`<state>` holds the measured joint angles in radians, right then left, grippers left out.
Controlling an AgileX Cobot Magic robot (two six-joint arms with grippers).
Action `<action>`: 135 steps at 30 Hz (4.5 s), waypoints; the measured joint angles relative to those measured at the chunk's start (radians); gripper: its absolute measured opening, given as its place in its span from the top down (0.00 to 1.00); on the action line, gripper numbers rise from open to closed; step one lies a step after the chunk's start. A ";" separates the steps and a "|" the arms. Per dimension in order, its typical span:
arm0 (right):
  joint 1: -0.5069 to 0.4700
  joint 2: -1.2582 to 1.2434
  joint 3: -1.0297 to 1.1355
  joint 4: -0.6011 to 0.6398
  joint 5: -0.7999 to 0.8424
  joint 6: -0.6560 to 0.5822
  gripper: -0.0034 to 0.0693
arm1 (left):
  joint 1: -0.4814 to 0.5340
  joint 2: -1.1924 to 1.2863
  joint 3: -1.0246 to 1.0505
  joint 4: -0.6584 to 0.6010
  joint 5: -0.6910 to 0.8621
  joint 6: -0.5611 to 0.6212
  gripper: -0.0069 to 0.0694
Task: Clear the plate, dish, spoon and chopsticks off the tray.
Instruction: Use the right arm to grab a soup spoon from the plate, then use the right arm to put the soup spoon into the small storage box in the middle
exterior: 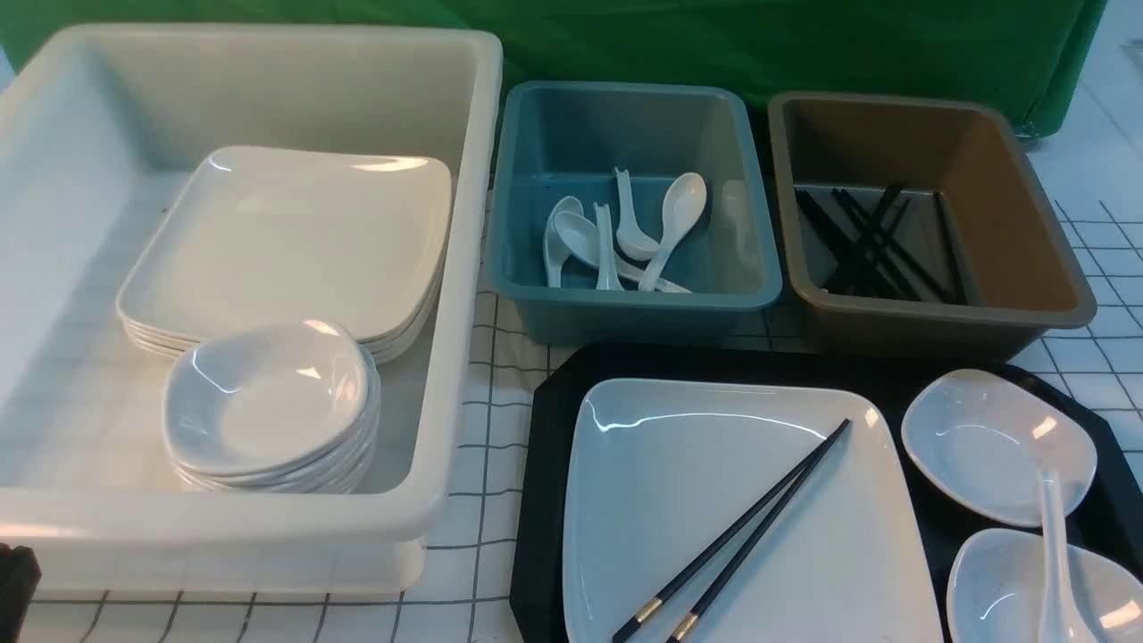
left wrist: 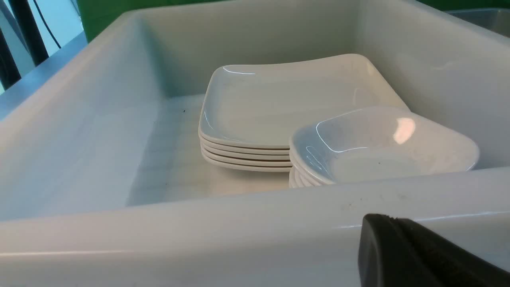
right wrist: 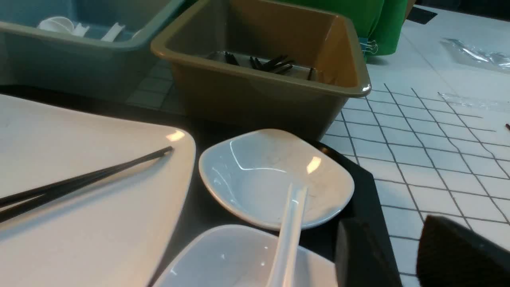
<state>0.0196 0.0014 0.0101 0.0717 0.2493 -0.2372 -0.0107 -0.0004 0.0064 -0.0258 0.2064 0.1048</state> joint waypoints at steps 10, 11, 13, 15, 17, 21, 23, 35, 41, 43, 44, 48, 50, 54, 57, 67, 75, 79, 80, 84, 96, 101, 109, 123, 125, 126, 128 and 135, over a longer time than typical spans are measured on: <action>0.000 0.000 0.000 0.000 0.000 0.000 0.62 | 0.000 0.000 0.000 0.000 0.000 0.000 0.88; 0.000 0.000 0.000 0.000 0.000 0.000 0.62 | 0.000 0.000 0.000 0.000 0.000 0.000 0.88; 0.000 0.000 0.000 0.000 0.000 0.000 0.62 | 0.000 0.000 0.000 0.000 0.000 0.000 0.88; 0.000 0.000 0.000 0.000 0.000 0.000 0.62 | 0.000 0.000 0.000 0.000 0.000 0.000 0.88; 0.000 0.000 0.000 0.000 0.000 0.000 0.62 | 0.000 0.000 0.000 0.000 -0.001 0.000 0.88; 0.000 0.000 0.000 0.000 0.000 0.000 0.62 | 0.000 0.000 0.000 0.000 -0.001 0.000 0.88; 0.000 0.000 0.000 0.000 0.000 0.000 0.62 | 0.000 0.000 0.000 0.001 -0.001 0.000 0.88; 0.000 0.000 0.001 0.007 -0.012 0.004 0.62 | 0.000 0.000 0.000 -0.388 -0.284 -0.139 0.88; 0.000 0.000 0.002 0.115 -0.214 0.281 0.62 | 0.000 0.000 0.000 -0.440 -0.427 -0.317 0.88; 0.000 0.000 0.002 0.129 -0.308 0.442 0.62 | 0.000 0.000 0.000 -0.446 -0.468 -0.428 0.88; 0.000 0.000 0.002 0.129 -0.322 0.468 0.62 | 0.000 0.000 0.000 -0.446 -0.480 -0.450 0.88; 0.000 0.000 0.002 0.130 -0.420 0.525 0.62 | 0.000 0.000 -0.013 -0.361 -0.664 -0.661 0.88; 0.000 0.000 0.002 0.130 -0.434 0.525 0.62 | 0.000 0.001 -0.071 -0.290 -0.649 -0.712 0.88; 0.000 0.000 0.002 0.131 -0.517 0.575 0.63 | 0.000 0.069 -0.309 -0.064 -0.477 -0.747 0.88; 0.006 0.000 -0.018 0.131 -0.481 0.627 0.70 | 0.000 0.149 -0.446 0.016 -0.298 -0.759 0.88; 0.141 0.455 -0.554 0.123 0.278 0.273 0.94 | 0.000 0.692 -0.884 -0.189 0.564 -0.206 0.88; 0.157 0.991 -0.818 0.116 0.663 0.035 0.95 | -0.055 1.031 -1.030 -0.539 0.699 0.216 0.92; 0.084 1.152 -0.875 0.099 0.653 0.015 0.95 | -0.238 1.152 -1.106 -0.514 0.721 0.230 0.92; 0.068 1.176 -0.878 0.097 0.644 0.016 0.95 | -0.287 1.173 -1.120 -0.498 0.720 0.223 0.92; -0.032 1.285 -0.884 0.090 0.588 0.027 0.91 | -0.540 1.274 -1.162 -0.437 0.663 0.174 0.92; -0.050 1.492 -0.884 0.091 0.390 0.027 0.44 | -0.858 1.601 -1.326 -0.416 0.510 0.199 0.92; -0.041 1.534 -0.885 0.093 0.359 0.028 0.43 | -0.861 1.661 -1.345 -0.404 0.471 0.203 0.92; -0.040 1.607 -0.885 0.093 0.386 0.031 0.43 | -0.861 1.680 -1.345 -0.374 0.407 0.220 0.91; -0.040 1.551 -0.912 0.131 0.404 0.028 0.77 | -0.861 1.667 -1.346 -0.364 0.275 0.229 0.91; -0.040 1.529 -0.930 0.163 0.408 0.026 0.77 | -0.861 1.655 -1.346 -0.356 0.252 0.229 0.91; -0.040 1.487 -0.967 0.242 0.408 0.011 0.77 | -0.859 1.636 -1.346 -0.336 0.220 0.229 0.91; -0.038 1.456 -1.007 0.321 0.407 -0.041 0.77 | -0.848 1.612 -1.346 -0.319 0.196 0.229 0.91; 0.087 1.507 -1.298 0.568 0.377 -0.193 0.77 | -0.643 1.488 -1.356 -0.301 0.199 0.179 0.91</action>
<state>0.1064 1.5082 -1.2881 0.6397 0.6267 -0.4304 -0.6540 1.4876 -1.3499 -0.3268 0.4049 0.2843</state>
